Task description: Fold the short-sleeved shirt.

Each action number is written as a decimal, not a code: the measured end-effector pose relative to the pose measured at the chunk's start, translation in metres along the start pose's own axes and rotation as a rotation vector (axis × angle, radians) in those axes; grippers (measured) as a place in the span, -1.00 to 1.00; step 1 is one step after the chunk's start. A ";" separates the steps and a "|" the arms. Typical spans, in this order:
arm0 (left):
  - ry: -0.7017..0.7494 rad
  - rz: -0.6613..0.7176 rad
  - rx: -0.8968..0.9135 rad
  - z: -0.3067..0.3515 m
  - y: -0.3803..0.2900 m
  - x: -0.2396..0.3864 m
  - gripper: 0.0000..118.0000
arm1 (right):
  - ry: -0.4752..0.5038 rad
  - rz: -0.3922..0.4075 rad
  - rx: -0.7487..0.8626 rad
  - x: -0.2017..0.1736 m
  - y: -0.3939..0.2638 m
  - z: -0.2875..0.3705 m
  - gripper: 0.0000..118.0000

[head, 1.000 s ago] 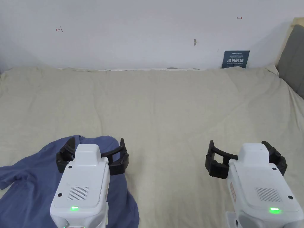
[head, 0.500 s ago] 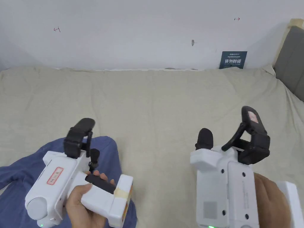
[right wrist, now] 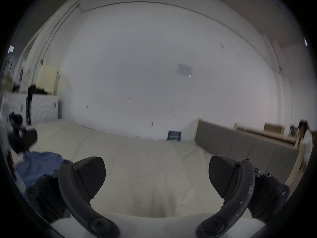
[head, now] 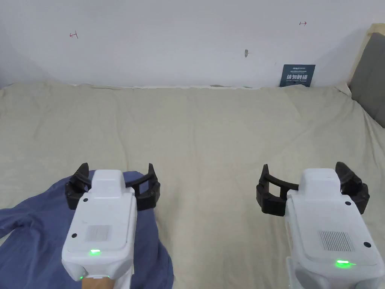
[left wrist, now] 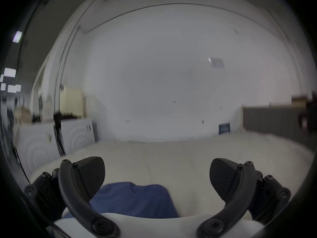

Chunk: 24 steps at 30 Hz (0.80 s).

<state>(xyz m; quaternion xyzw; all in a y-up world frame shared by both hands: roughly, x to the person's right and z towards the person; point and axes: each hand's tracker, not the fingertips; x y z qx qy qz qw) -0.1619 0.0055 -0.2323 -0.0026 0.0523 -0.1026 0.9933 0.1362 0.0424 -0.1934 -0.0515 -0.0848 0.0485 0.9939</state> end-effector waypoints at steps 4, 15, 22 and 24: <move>-0.042 -0.019 -0.024 0.005 -0.007 0.007 1.00 | 0.012 -0.039 -0.032 0.002 -0.006 -0.002 1.00; -0.028 0.073 -0.034 0.001 -0.007 -0.006 1.00 | 0.032 0.004 -0.030 -0.003 -0.003 -0.001 1.00; -0.026 0.073 -0.025 0.003 -0.004 -0.007 1.00 | 0.037 -0.002 -0.034 -0.005 -0.003 -0.001 1.00; -0.022 0.075 -0.021 0.003 -0.004 -0.008 1.00 | 0.037 -0.001 -0.034 -0.005 -0.002 0.000 1.00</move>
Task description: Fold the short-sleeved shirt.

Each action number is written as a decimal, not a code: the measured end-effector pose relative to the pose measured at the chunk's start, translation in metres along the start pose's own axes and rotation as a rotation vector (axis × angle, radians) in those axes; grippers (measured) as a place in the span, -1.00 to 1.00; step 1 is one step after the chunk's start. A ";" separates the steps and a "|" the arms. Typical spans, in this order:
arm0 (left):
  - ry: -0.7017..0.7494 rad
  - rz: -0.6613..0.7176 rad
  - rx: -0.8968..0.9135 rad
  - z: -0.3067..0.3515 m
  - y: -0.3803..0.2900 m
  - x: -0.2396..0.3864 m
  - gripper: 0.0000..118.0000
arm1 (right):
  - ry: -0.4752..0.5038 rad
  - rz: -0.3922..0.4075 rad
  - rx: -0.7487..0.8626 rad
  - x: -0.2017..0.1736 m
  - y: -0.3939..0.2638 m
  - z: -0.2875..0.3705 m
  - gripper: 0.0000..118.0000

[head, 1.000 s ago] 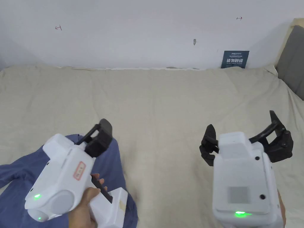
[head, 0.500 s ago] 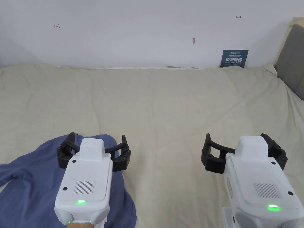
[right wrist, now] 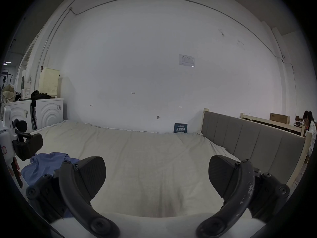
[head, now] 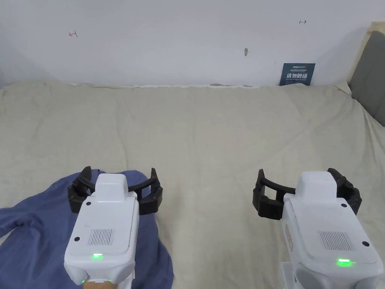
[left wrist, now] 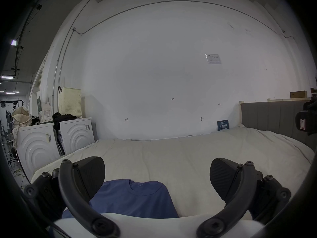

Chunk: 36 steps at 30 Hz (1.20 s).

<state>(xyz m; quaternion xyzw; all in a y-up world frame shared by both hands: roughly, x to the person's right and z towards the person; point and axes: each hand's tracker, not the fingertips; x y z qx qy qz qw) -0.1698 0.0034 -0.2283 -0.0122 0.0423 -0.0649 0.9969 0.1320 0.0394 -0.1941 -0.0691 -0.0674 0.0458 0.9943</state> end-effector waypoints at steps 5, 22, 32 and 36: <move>0.006 0.000 -0.002 0.001 0.003 0.000 1.00 | 0.001 -0.006 0.001 0.000 0.001 0.001 1.00; -0.024 -0.020 0.012 0.004 0.005 0.005 0.71 | 0.003 0.017 0.008 0.002 0.007 0.003 0.88; -0.058 0.005 0.006 0.005 0.010 0.010 -1.00 | -0.002 -0.019 -0.022 0.007 0.008 -0.001 -0.98; -0.033 0.028 -0.003 0.006 0.010 -0.003 -1.00 | 0.009 -0.016 -0.022 0.002 0.007 -0.003 -0.98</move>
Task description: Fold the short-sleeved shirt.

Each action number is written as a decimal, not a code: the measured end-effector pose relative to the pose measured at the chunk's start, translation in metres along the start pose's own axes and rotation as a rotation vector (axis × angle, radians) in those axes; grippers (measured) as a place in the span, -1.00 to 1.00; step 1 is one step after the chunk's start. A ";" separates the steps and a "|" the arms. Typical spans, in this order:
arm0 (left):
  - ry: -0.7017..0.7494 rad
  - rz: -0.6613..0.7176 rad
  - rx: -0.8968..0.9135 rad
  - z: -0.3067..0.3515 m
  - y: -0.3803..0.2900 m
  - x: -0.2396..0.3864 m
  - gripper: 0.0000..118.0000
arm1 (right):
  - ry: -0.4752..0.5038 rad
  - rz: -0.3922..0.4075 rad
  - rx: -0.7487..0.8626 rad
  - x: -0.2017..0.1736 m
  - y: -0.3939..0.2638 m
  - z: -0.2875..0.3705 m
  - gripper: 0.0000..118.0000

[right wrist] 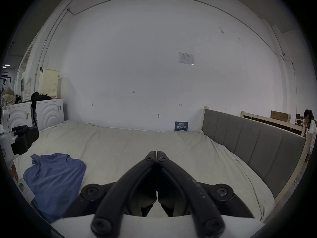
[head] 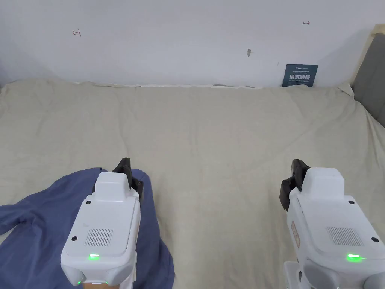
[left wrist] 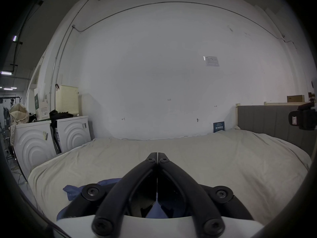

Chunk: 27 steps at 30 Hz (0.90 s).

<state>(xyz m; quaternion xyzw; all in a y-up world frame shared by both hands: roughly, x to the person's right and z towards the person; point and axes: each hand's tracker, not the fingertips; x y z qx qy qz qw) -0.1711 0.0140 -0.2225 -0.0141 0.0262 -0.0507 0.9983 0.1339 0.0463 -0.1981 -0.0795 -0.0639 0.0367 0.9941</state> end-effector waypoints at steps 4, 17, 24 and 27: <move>0.067 0.002 -0.012 0.005 -0.004 -0.027 -1.00 | 0.058 -0.004 0.004 -0.017 0.003 -0.005 -0.98; 0.438 -0.016 -0.086 0.076 -0.021 -0.172 -1.00 | 0.400 0.033 0.018 -0.148 0.010 -0.015 -0.98; 0.537 -0.012 -0.150 0.108 -0.029 -0.220 -1.00 | 0.503 0.038 -0.004 -0.197 0.005 -0.009 -0.98; 0.534 -0.003 -0.187 0.110 -0.033 -0.230 -1.00 | 0.526 0.043 -0.013 -0.208 0.008 -0.002 -0.98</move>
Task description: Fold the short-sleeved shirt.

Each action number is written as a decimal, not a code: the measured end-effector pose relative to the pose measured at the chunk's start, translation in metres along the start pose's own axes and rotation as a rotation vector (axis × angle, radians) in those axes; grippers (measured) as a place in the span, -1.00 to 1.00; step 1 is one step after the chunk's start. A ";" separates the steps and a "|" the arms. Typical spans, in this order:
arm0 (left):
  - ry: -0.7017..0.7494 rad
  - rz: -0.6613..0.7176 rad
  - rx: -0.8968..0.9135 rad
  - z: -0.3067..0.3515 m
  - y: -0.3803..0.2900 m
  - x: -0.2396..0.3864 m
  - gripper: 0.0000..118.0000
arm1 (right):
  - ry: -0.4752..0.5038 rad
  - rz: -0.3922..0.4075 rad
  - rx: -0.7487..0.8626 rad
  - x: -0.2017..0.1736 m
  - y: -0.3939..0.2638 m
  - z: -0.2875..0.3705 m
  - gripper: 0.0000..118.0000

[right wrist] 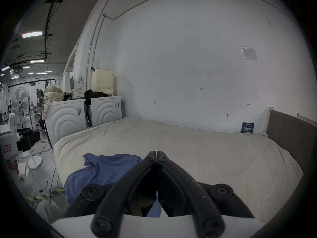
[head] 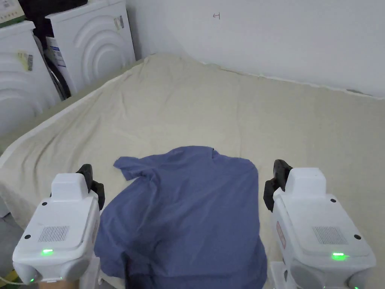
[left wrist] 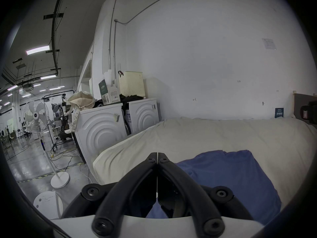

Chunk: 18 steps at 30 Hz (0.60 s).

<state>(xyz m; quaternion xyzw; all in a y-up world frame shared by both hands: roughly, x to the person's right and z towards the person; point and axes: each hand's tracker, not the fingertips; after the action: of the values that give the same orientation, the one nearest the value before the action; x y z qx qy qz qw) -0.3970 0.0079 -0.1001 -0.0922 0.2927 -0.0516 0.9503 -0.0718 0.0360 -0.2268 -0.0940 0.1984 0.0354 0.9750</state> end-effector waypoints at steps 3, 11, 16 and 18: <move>-0.030 -0.002 -0.037 -0.007 -0.002 0.002 -1.00 | 0.006 0.003 -0.002 -0.003 0.001 0.000 -0.98; -0.260 0.049 -0.279 -0.058 -0.003 0.049 -0.54 | -0.048 0.009 -0.018 0.021 0.005 0.002 -0.97; -0.382 0.012 -0.434 -0.102 -0.013 0.102 1.00 | -0.113 0.006 -0.041 0.052 -0.001 0.000 -0.97; -0.394 -0.008 -0.454 -0.117 -0.022 0.124 0.97 | -0.138 0.001 -0.054 0.063 -0.004 0.000 -0.97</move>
<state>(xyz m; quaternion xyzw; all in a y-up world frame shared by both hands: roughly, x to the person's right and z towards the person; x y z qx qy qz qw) -0.3619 -0.0495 -0.2580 -0.3114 0.1066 0.0304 0.9438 -0.0139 0.0343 -0.2511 -0.1176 0.1296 0.0478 0.9834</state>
